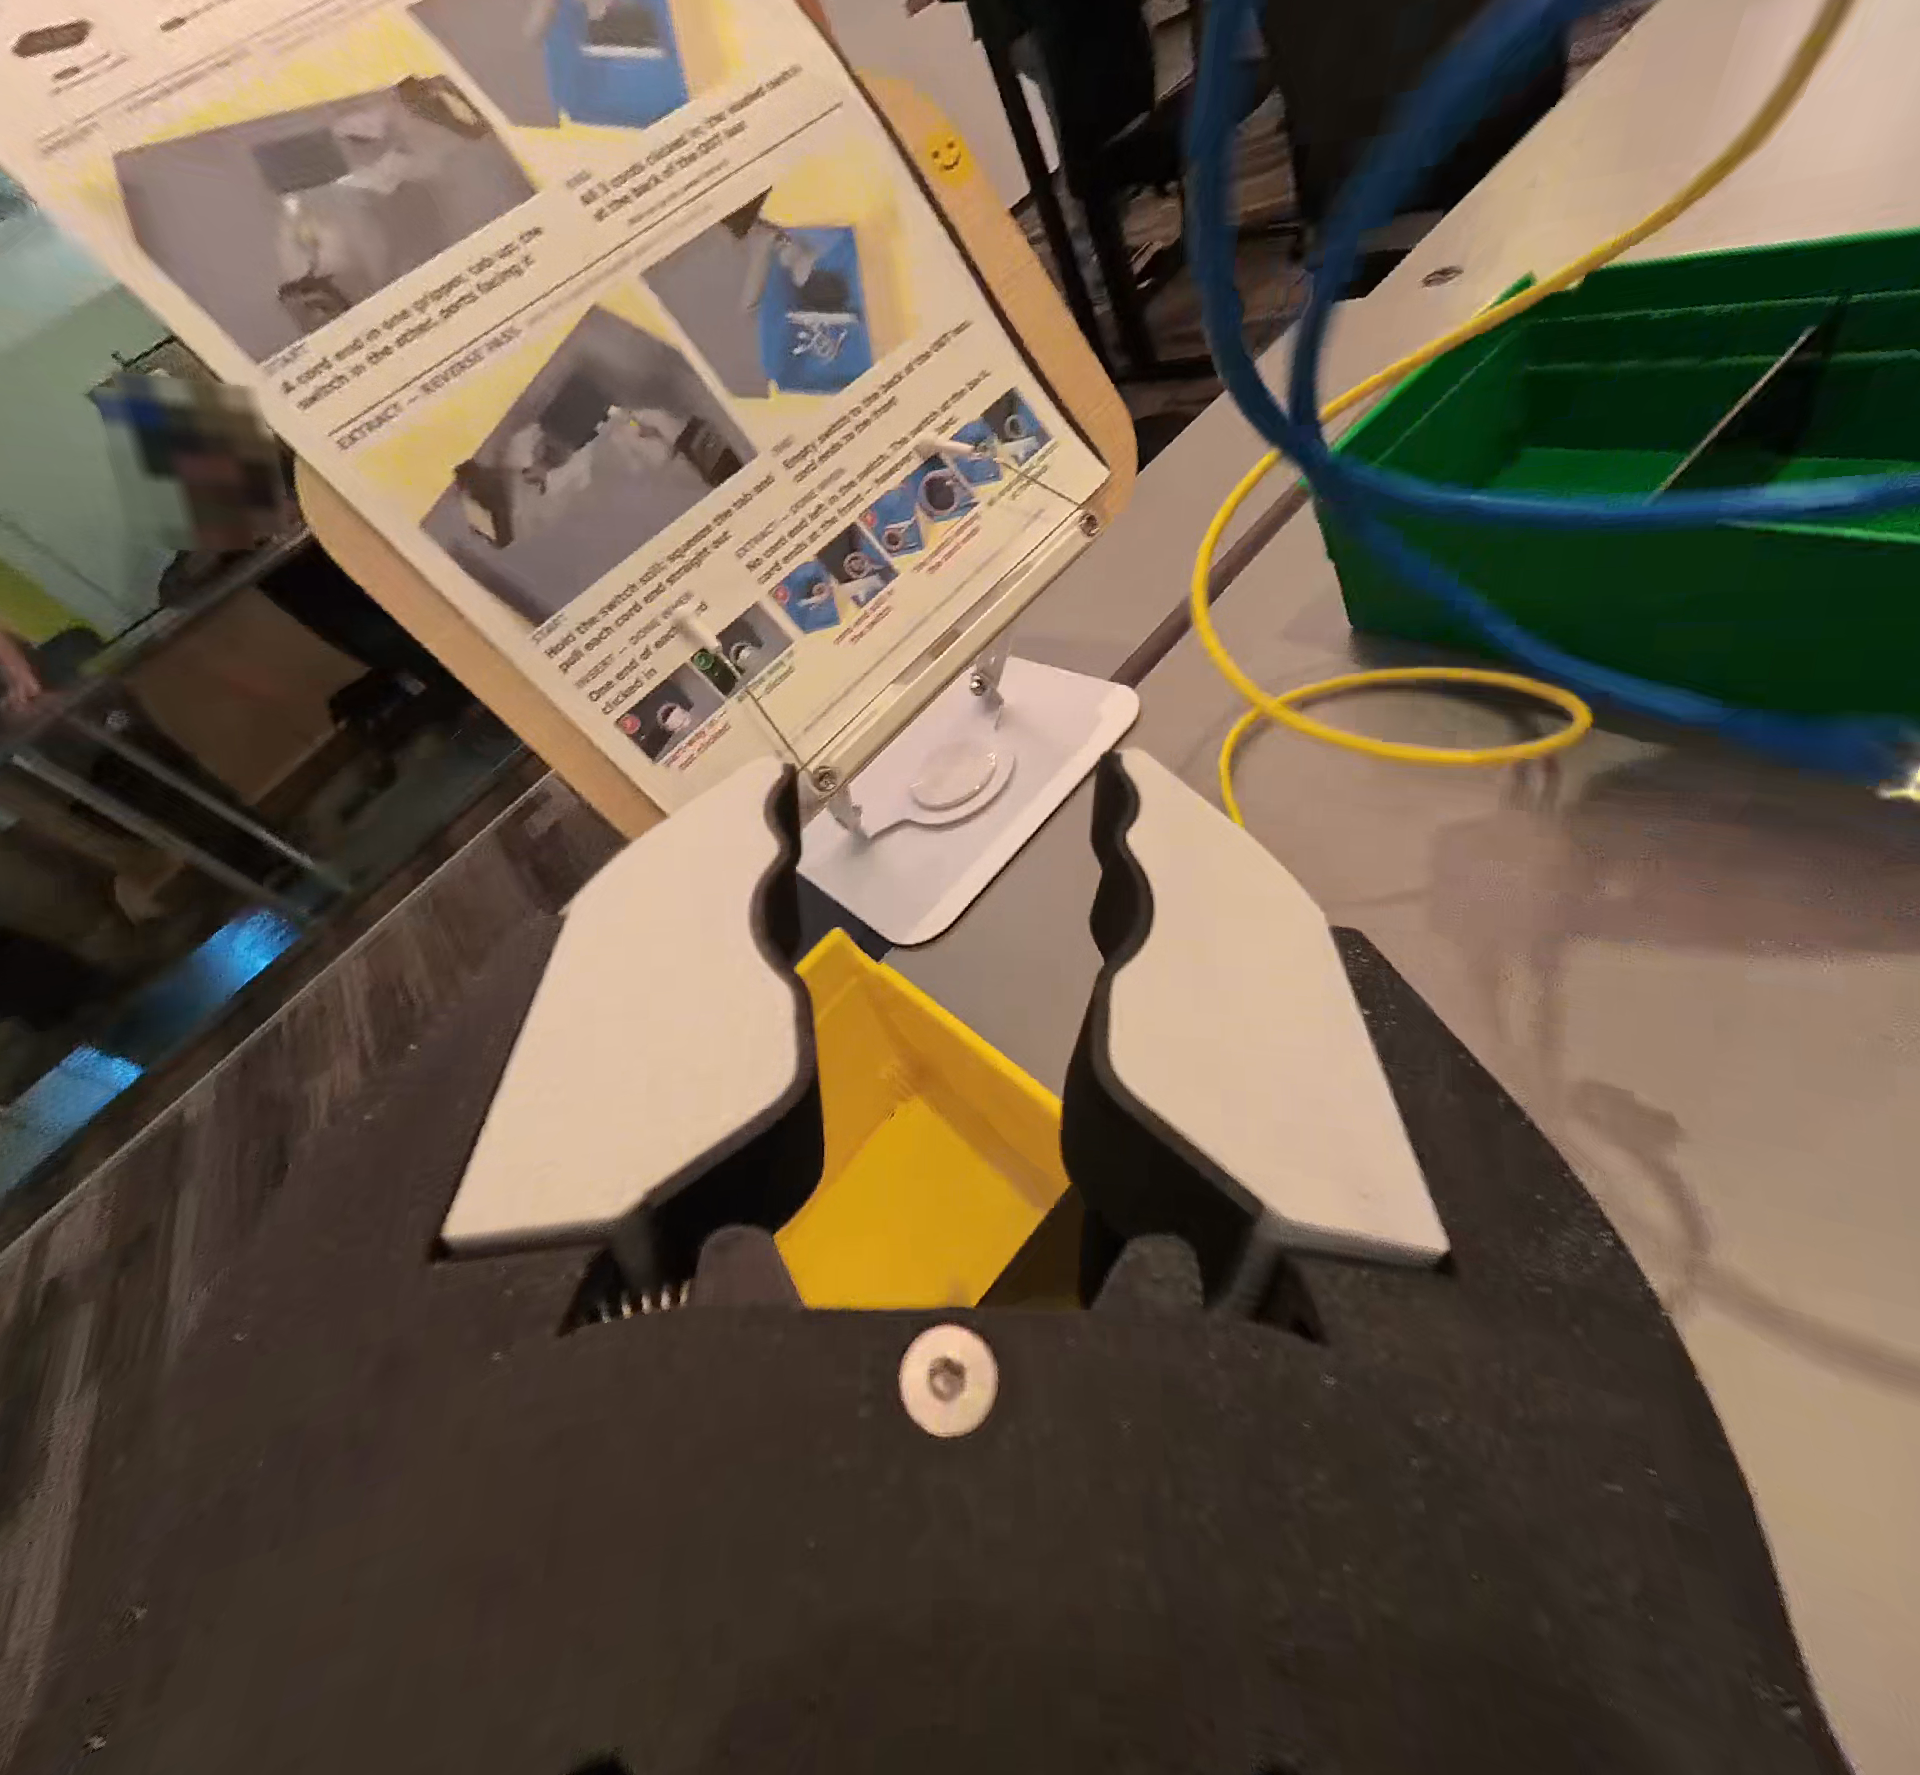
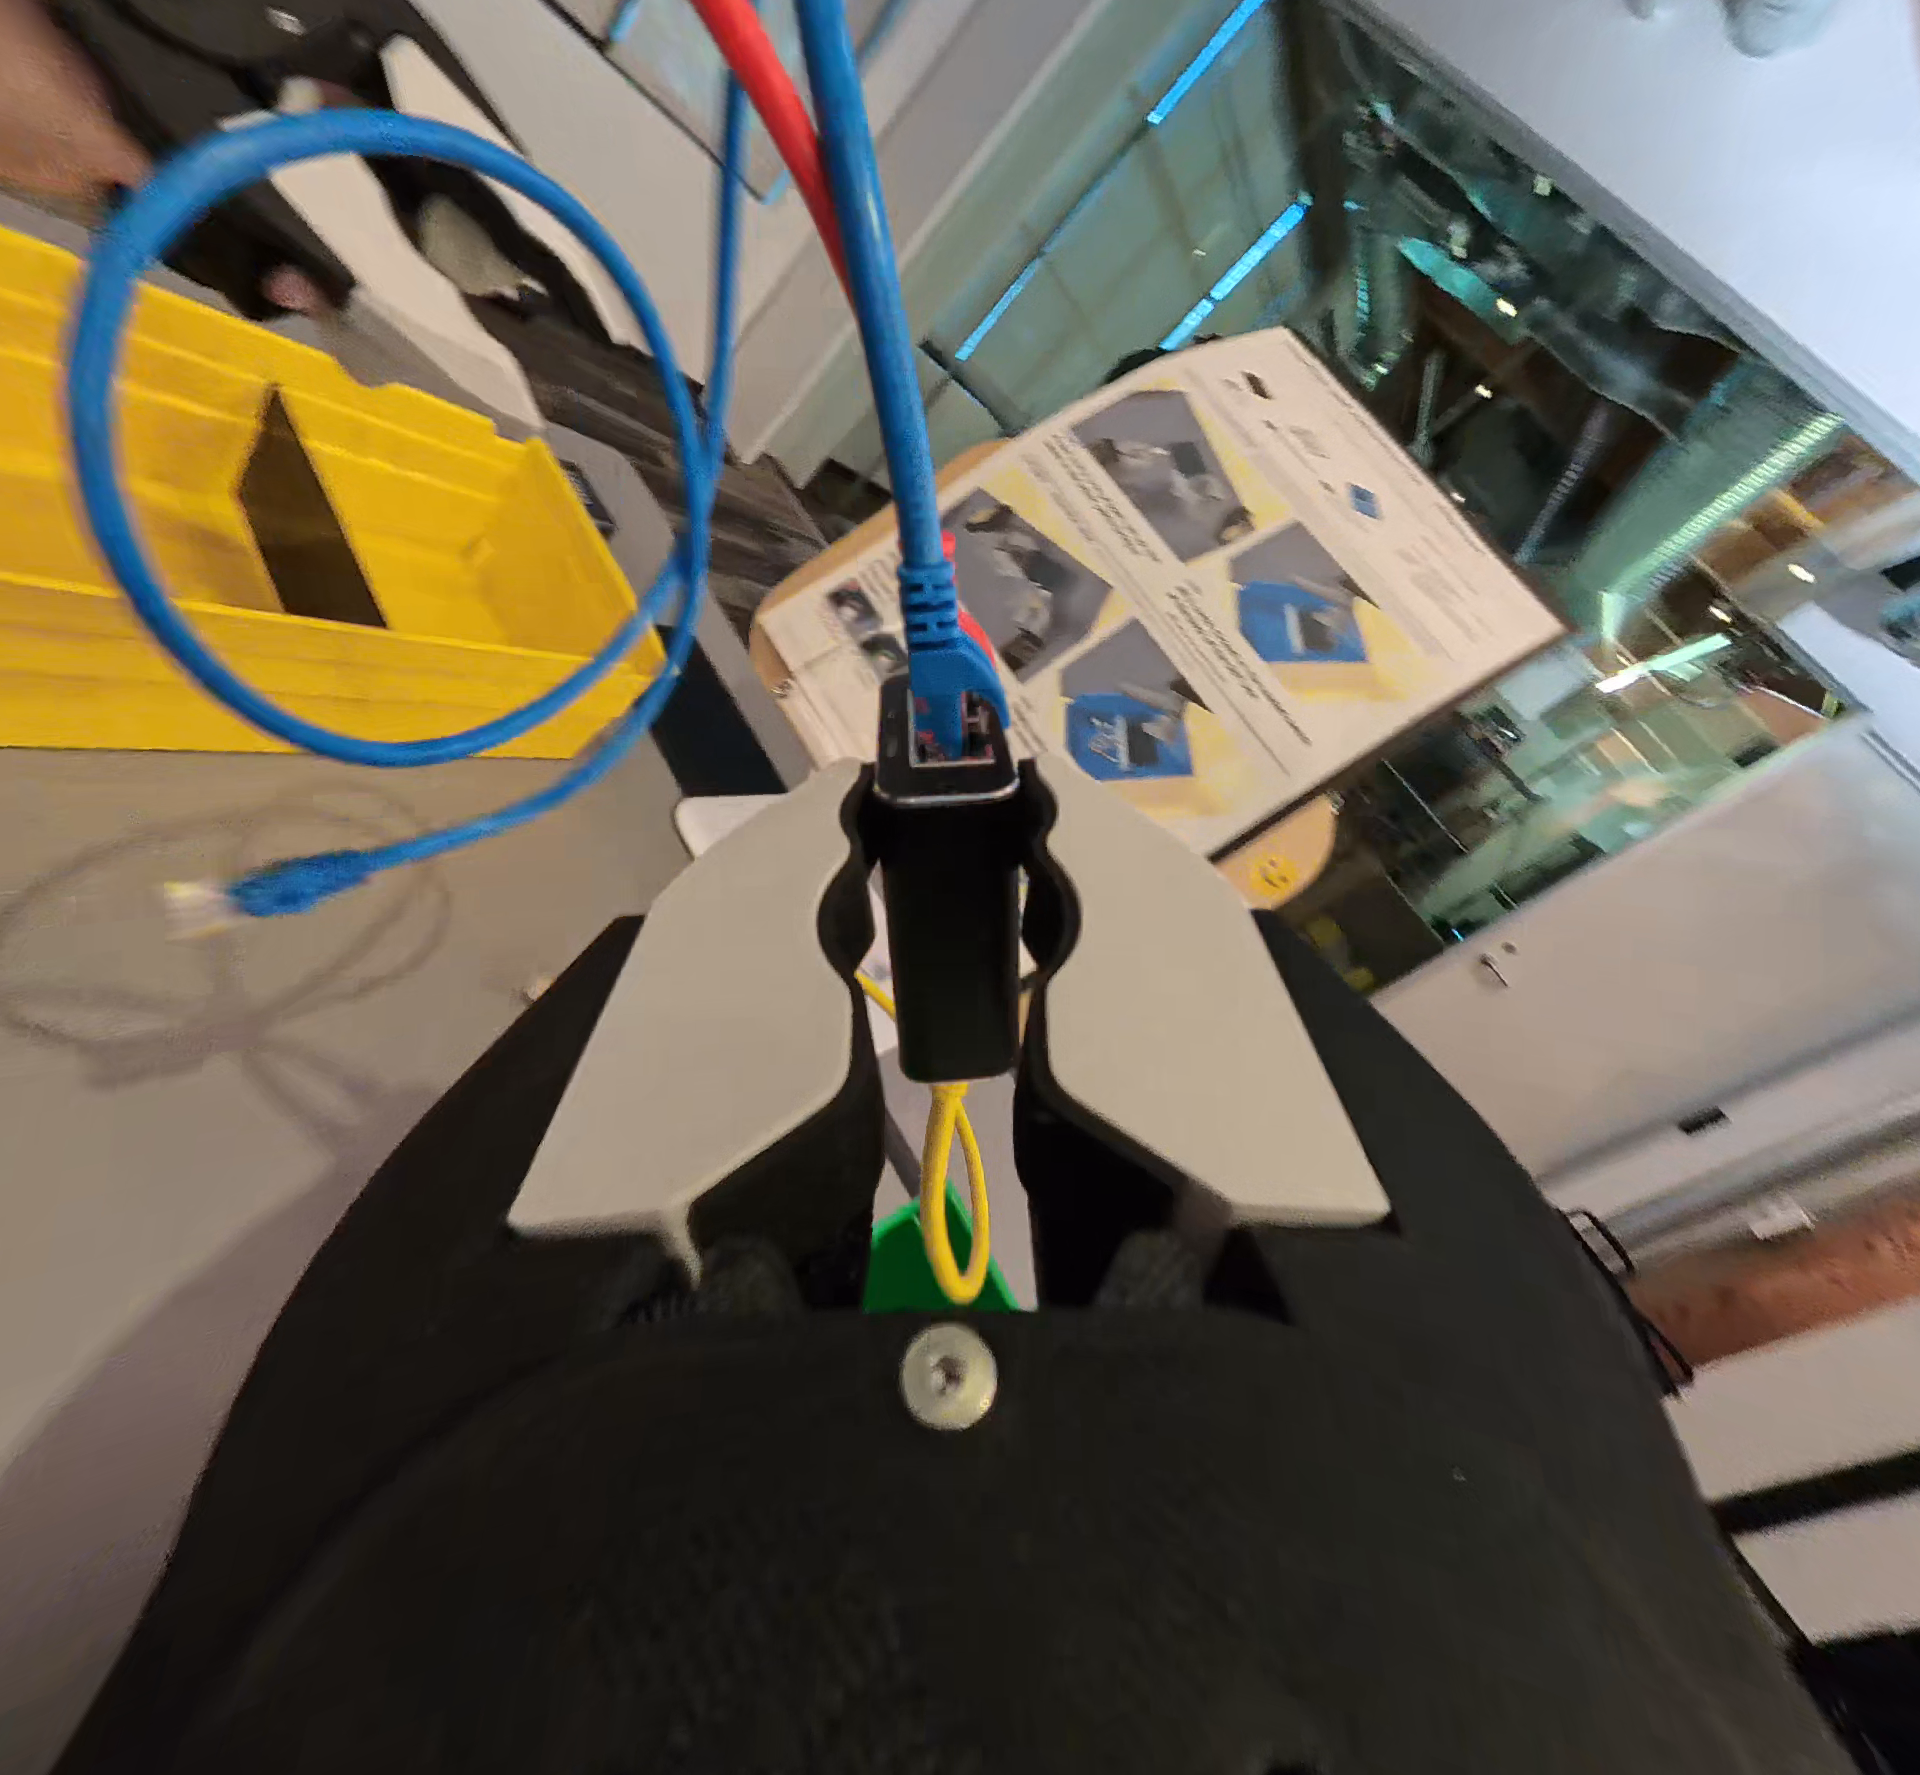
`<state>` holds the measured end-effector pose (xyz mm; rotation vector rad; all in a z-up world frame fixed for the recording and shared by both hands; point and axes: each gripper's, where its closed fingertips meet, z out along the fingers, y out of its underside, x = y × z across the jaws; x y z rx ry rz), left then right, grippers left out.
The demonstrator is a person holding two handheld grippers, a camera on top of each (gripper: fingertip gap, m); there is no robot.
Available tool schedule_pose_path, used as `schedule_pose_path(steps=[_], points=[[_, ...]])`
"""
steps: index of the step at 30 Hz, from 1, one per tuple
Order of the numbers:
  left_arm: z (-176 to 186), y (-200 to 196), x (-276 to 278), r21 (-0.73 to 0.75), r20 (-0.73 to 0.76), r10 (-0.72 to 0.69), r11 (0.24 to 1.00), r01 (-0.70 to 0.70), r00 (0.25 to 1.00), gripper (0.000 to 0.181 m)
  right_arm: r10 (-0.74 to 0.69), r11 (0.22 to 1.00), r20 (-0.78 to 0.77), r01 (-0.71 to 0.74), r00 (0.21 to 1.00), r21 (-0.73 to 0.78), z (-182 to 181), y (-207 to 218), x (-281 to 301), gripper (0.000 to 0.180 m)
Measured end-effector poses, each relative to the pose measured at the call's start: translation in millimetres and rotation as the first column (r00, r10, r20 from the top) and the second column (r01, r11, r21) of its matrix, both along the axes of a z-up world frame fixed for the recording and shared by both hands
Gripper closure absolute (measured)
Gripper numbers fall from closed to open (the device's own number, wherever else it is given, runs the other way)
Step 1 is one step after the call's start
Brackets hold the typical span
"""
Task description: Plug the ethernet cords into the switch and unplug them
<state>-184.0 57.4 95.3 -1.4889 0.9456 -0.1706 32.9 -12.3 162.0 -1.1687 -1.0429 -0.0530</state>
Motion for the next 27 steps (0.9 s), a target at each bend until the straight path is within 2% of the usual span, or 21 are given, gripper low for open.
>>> schedule_pose_path(steps=[5,9,15,24,27], points=[[-2.6,-3.8,4.7,0.013,-0.069,0.005,1.0,-0.004,0.998,0.127,-0.11,0.994,-0.034,0.11,0.993,-0.011,9.4,8.1,18.2,0.153],[-0.5,-7.8,10.9,0.023,-0.094,-0.003,1.0,0.005,0.996,0.127,-0.2,0.976,0.089,0.206,0.976,-0.071,27.0,41.2,14.0,0.153],[12.5,-16.5,10.5,0.031,-0.036,-0.047,0.998,0.048,0.998,0.128,-0.324,0.93,0.243,0.355,0.914,-0.095,89.8,82.1,14.6,0.153],[22.6,-27.6,5.1,0.04,-0.011,-0.085,0.996,0.086,0.996,0.129,-0.47,0.859,0.271,0.506,0.84,-0.076,175.6,91.3,27.0,0.153],[22.5,-29.4,5.2,0.038,-0.016,-0.097,0.995,0.097,0.995,0.129,-0.532,0.82,0.284,0.569,0.797,-0.06,194.2,93.9,40.2,0.153]])
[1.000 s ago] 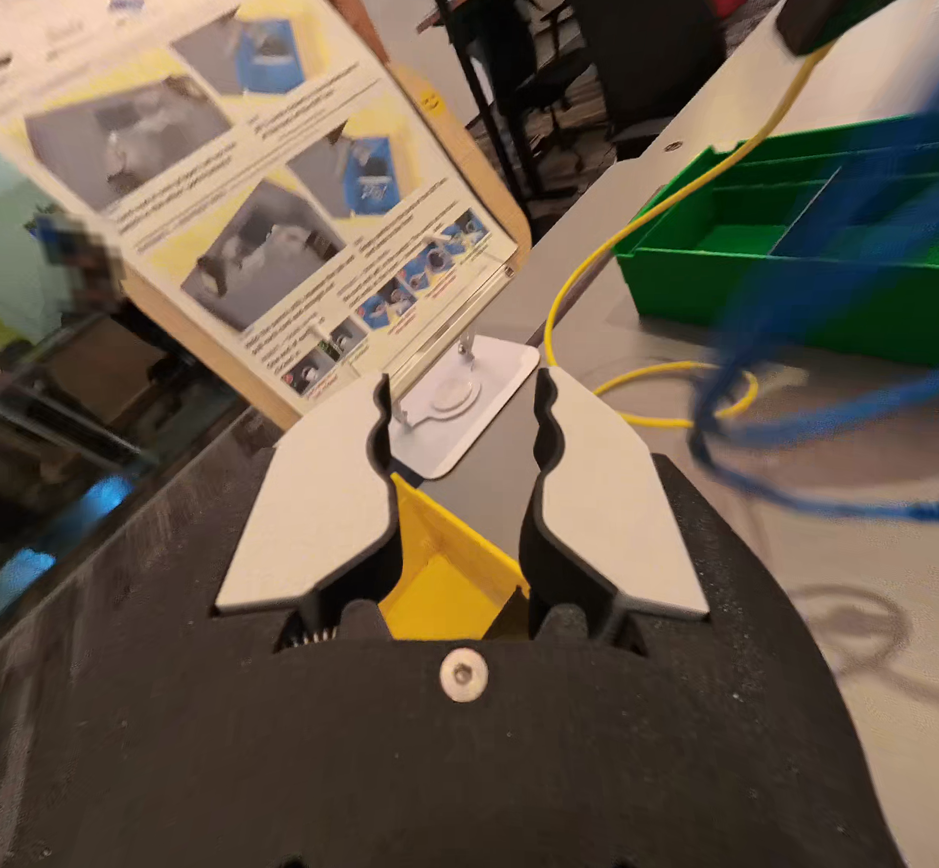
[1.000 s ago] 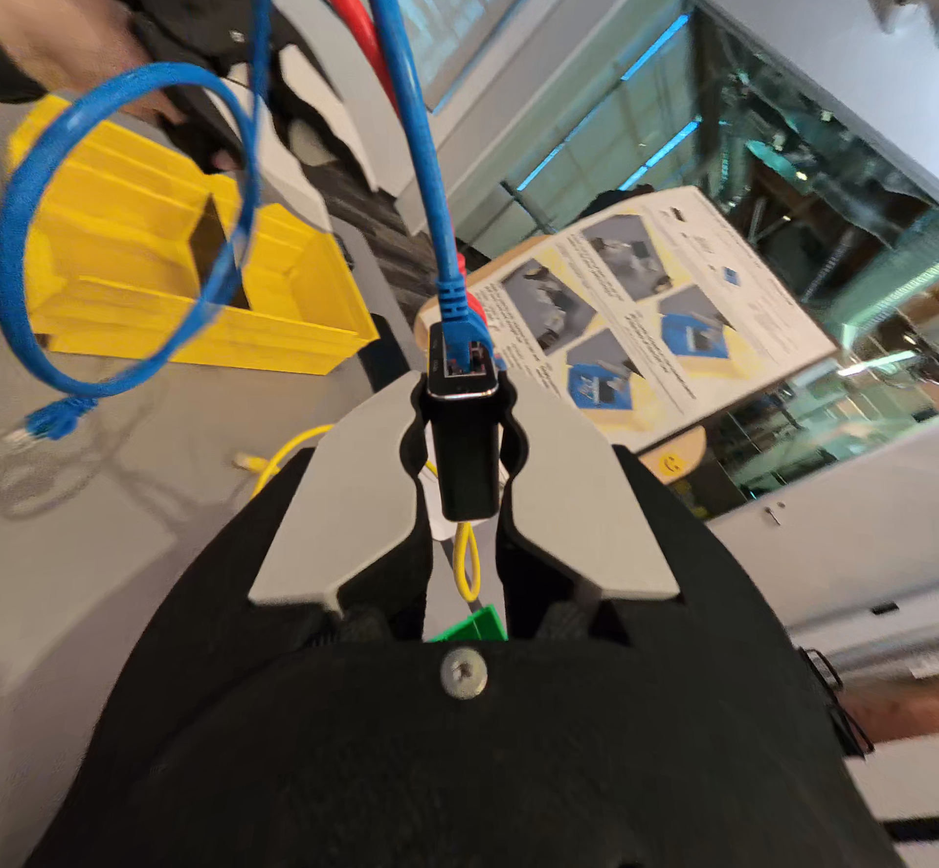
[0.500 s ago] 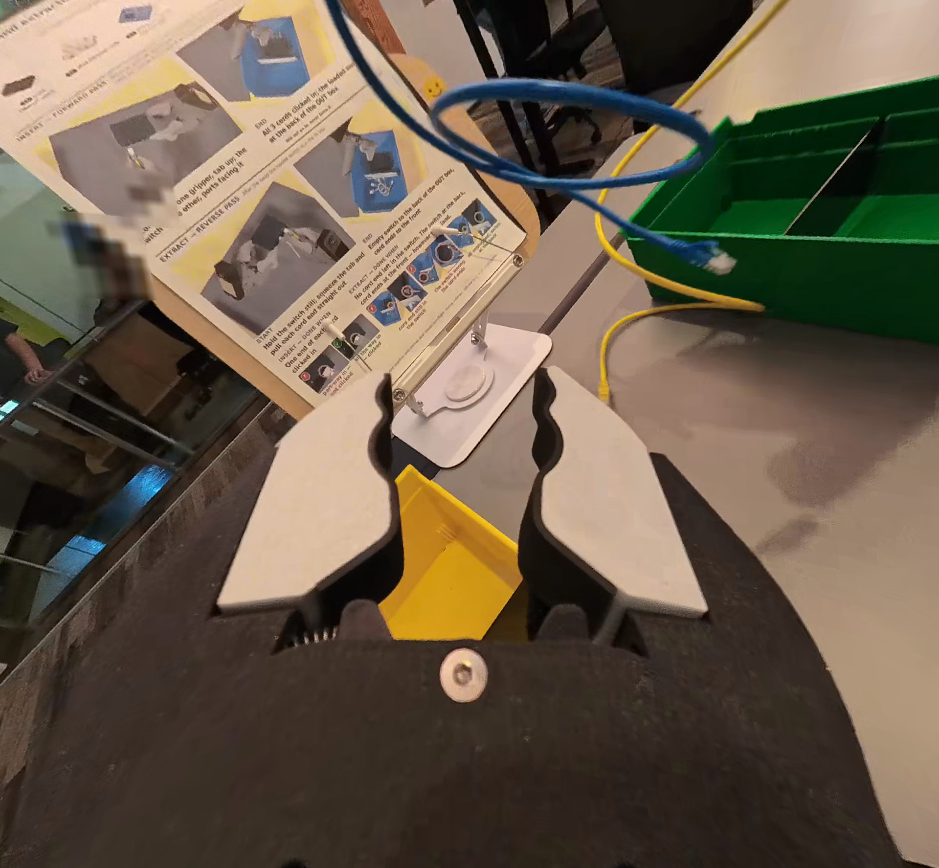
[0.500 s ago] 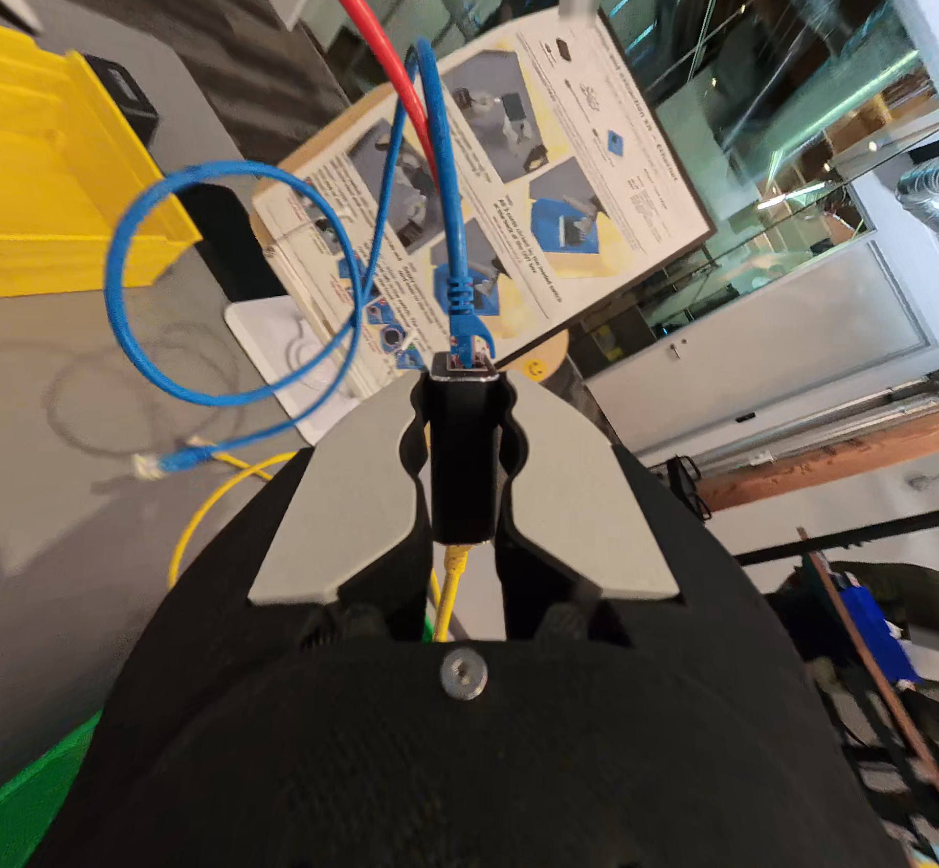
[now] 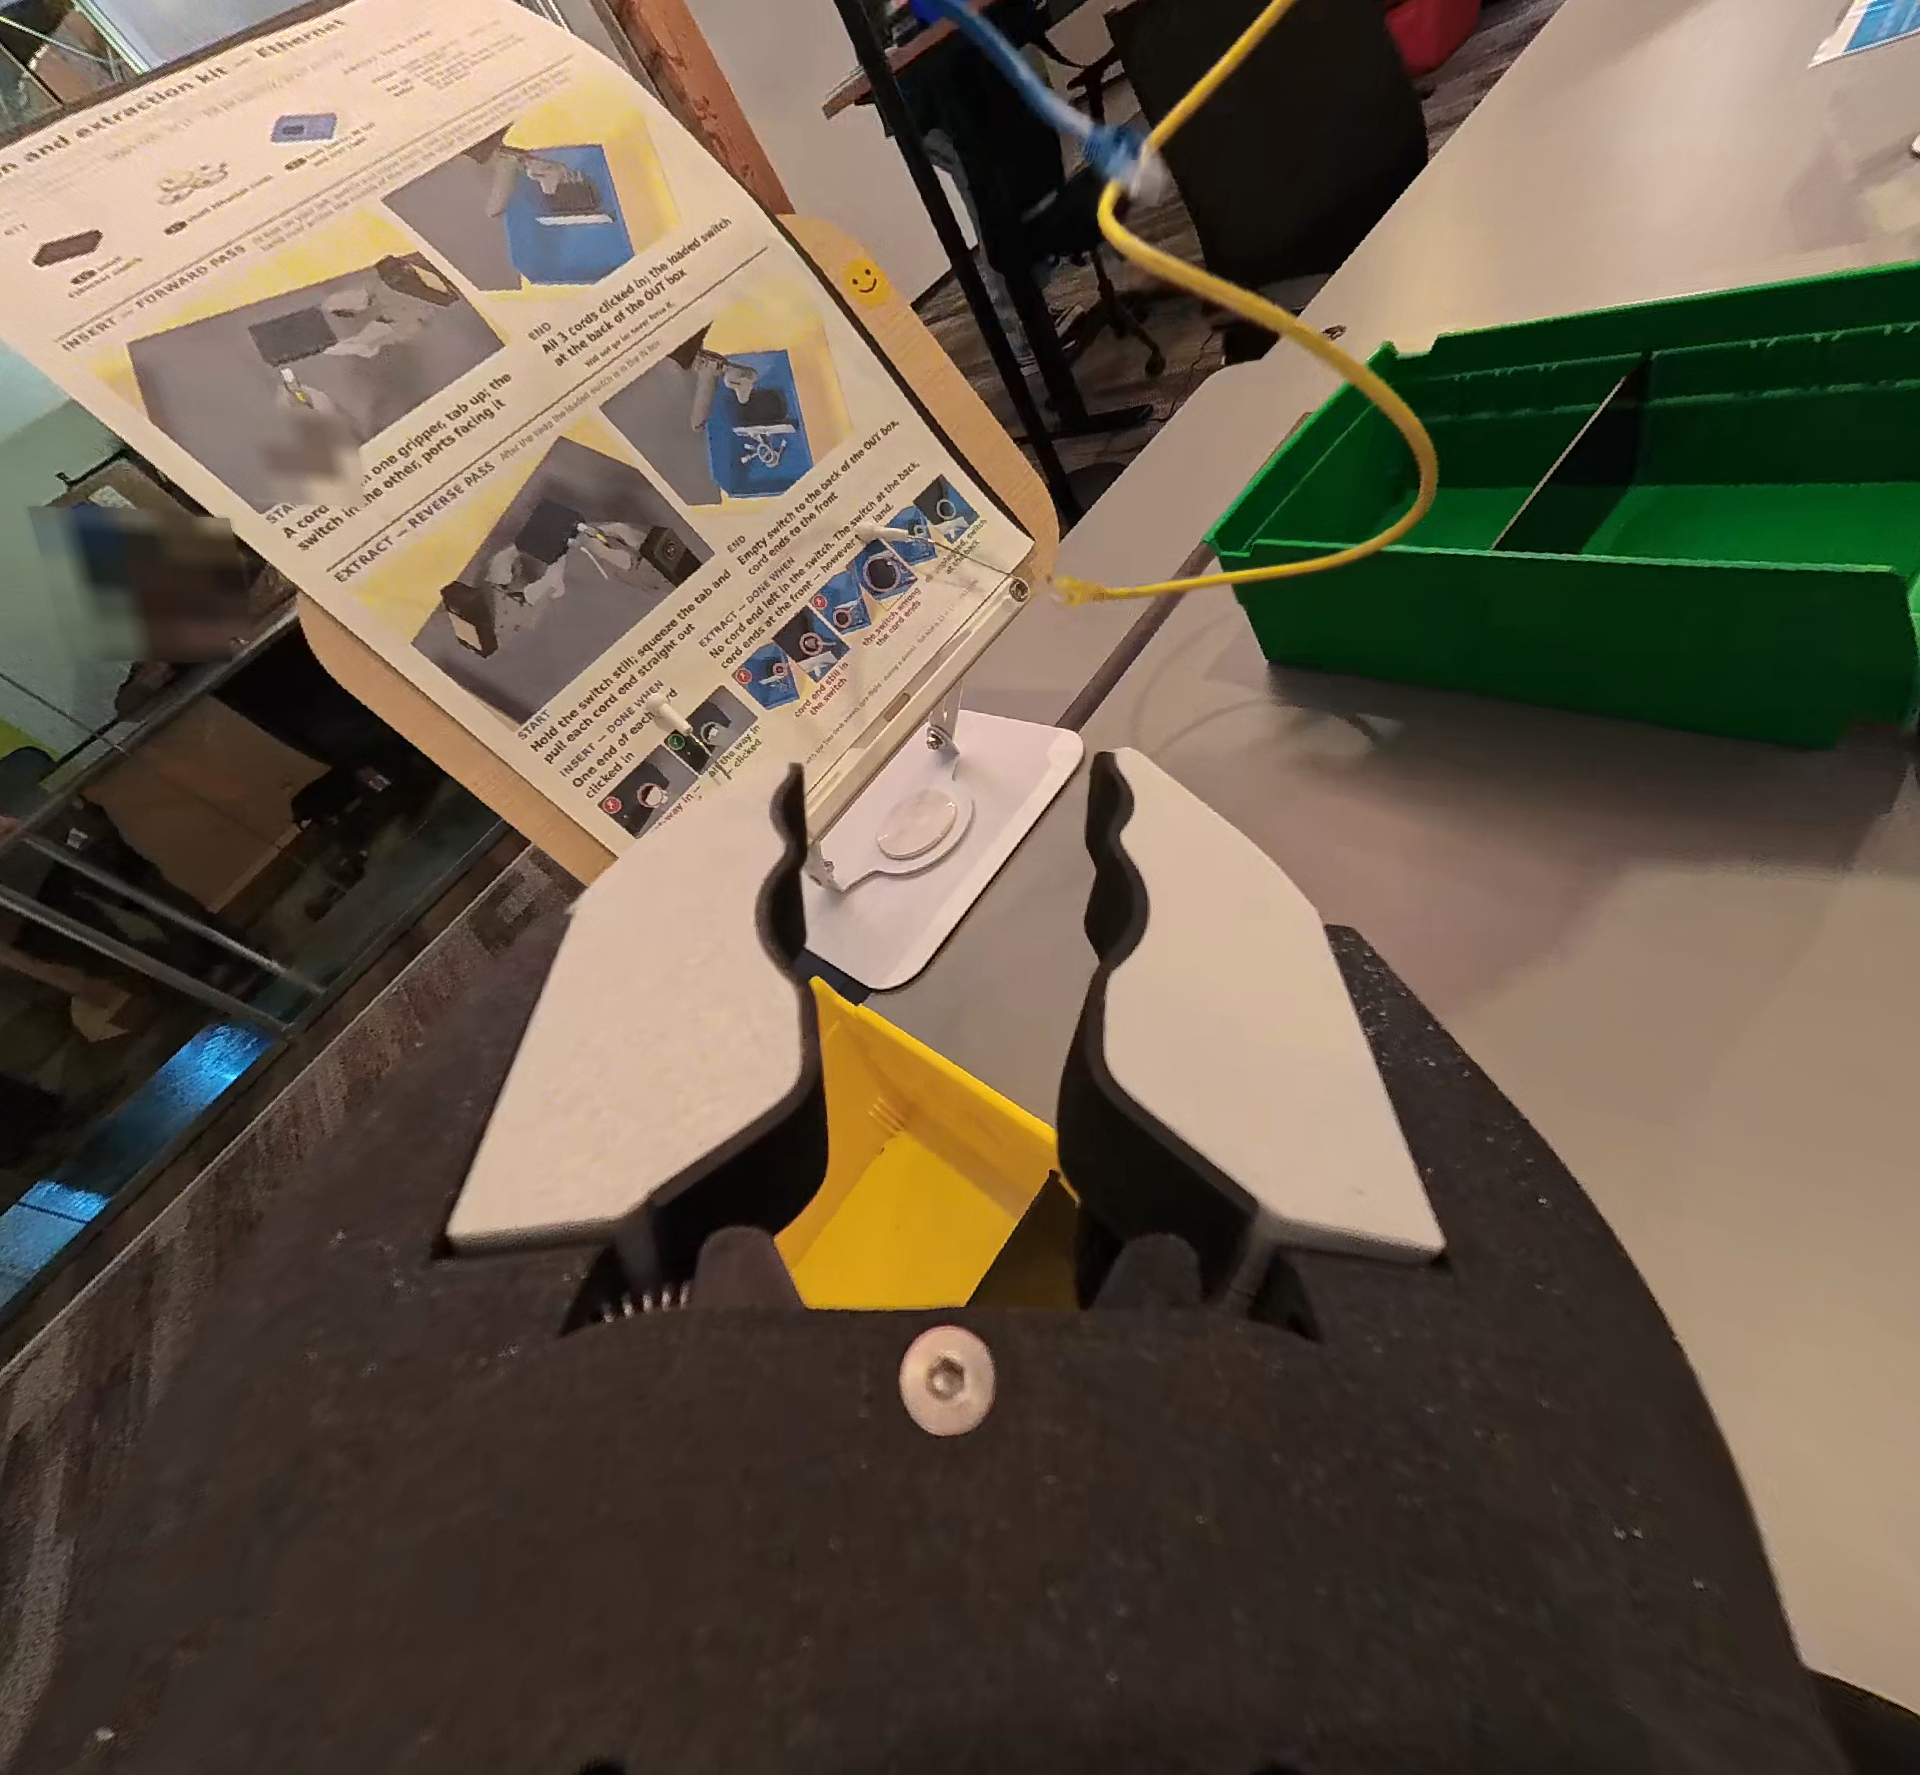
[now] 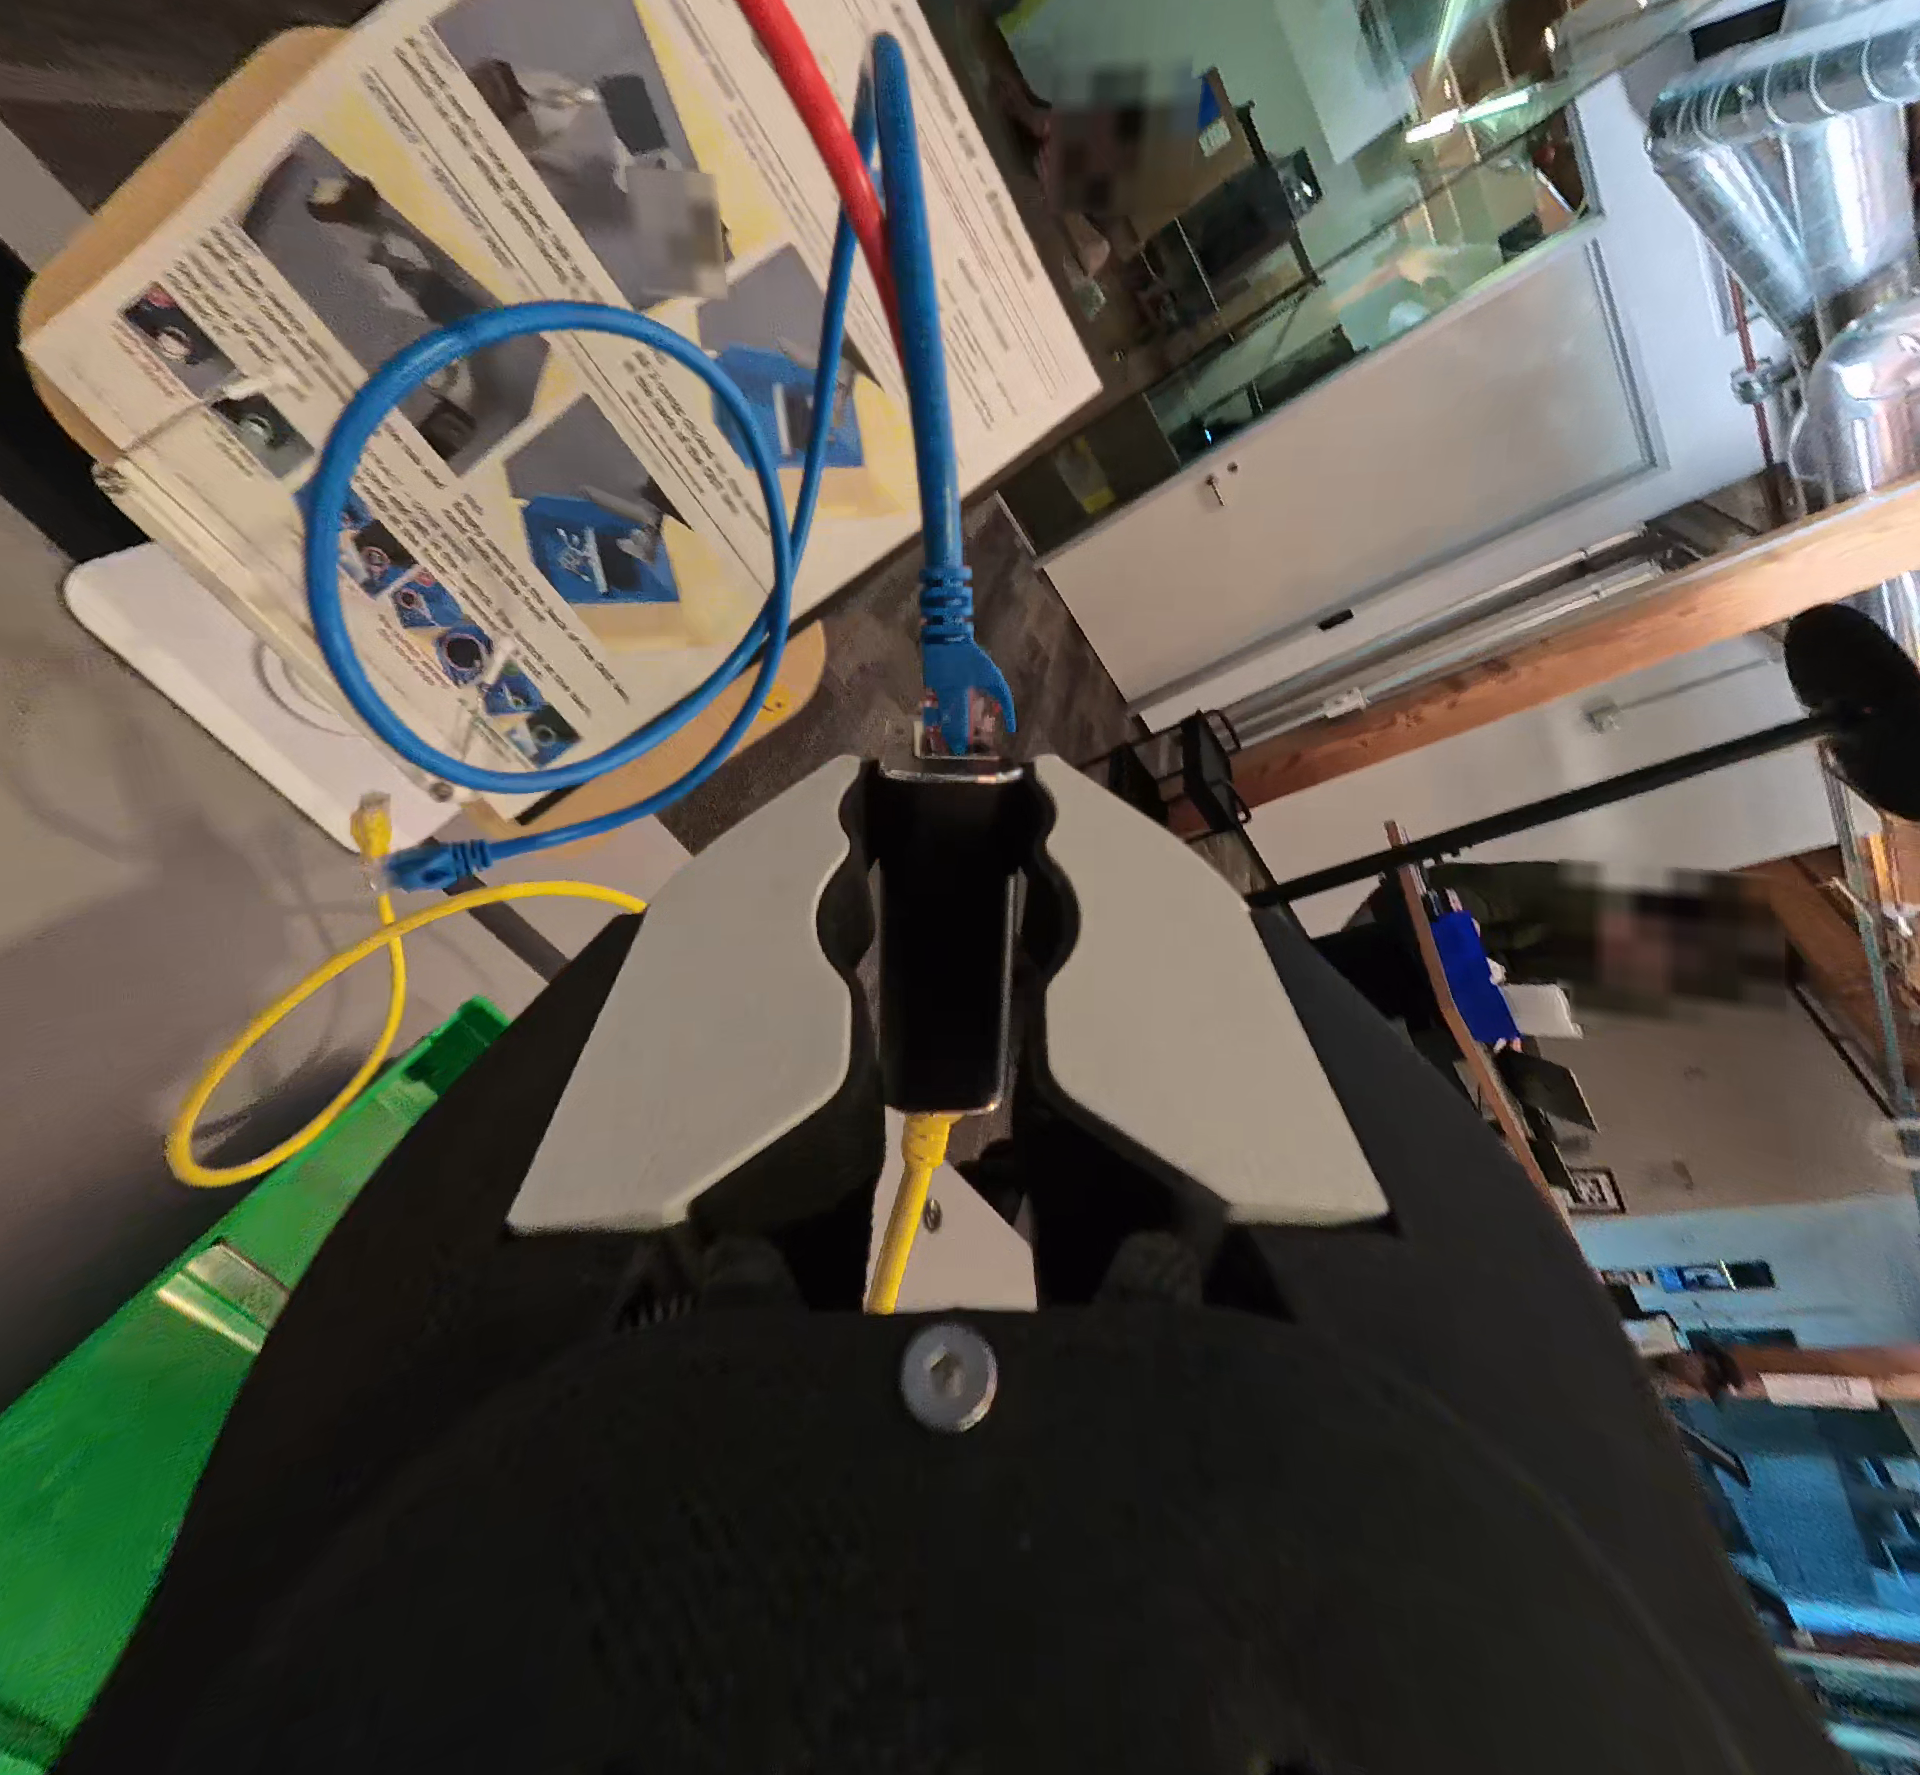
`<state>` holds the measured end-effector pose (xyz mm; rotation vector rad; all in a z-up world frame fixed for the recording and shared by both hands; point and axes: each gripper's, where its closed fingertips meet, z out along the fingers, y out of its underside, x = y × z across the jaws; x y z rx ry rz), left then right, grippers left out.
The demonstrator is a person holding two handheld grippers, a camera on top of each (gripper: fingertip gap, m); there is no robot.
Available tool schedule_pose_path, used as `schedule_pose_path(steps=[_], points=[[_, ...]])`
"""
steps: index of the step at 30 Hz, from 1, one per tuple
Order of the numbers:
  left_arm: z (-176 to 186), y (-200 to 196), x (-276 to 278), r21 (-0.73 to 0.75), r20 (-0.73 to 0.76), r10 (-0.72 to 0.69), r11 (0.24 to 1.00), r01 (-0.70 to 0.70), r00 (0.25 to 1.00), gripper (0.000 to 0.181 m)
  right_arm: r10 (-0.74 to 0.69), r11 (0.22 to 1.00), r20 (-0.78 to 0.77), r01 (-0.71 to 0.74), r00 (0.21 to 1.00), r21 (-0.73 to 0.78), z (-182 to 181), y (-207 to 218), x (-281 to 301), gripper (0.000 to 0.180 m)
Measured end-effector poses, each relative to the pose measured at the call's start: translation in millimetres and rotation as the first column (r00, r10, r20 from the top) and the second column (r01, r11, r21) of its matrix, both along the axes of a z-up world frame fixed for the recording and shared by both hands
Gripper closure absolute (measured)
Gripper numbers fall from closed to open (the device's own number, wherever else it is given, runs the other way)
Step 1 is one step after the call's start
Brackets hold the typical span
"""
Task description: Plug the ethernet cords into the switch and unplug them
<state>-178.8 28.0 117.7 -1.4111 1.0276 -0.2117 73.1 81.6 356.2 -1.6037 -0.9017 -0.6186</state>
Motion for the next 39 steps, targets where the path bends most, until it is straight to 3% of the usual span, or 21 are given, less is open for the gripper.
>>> schedule_pose_path(steps=[8,19,31,36,39], points=[[3.4,-3.4,2.3,0.001,0.013,-0.031,1.0,0.031,0.999,0.13,-0.11,0.994,-0.014,0.11,0.994,-0.013,16.7,1.1,37.7,0.153],[-4.1,1.1,10.0,-0.019,-0.012,-0.042,0.999,0.041,0.999,0.13,-0.2,0.97,-0.017,0.196,0.98,-0.145,-35.1,19.6,92.9,0.153],[-20.0,7.9,23.6,-0.038,-0.095,-0.032,0.999,0.029,0.995,0.13,-0.003,0.993,-0.131,-0.013,0.991,-0.118,-40.1,35.9,66.5,0.153],[-24.9,8.7,27.6,-0.041,-0.124,-0.029,0.999,0.024,0.992,0.13,0.127,0.982,-0.149,-0.146,0.981,-0.123,-62.7,44.3,56.4,0.153],[-27.9,10.6,29.5,-0.047,-0.134,-0.027,0.999,0.021,0.991,0.13,0.189,0.97,-0.254,-0.221,0.948,-0.103,-73.6,46.5,53.5,0.153]])
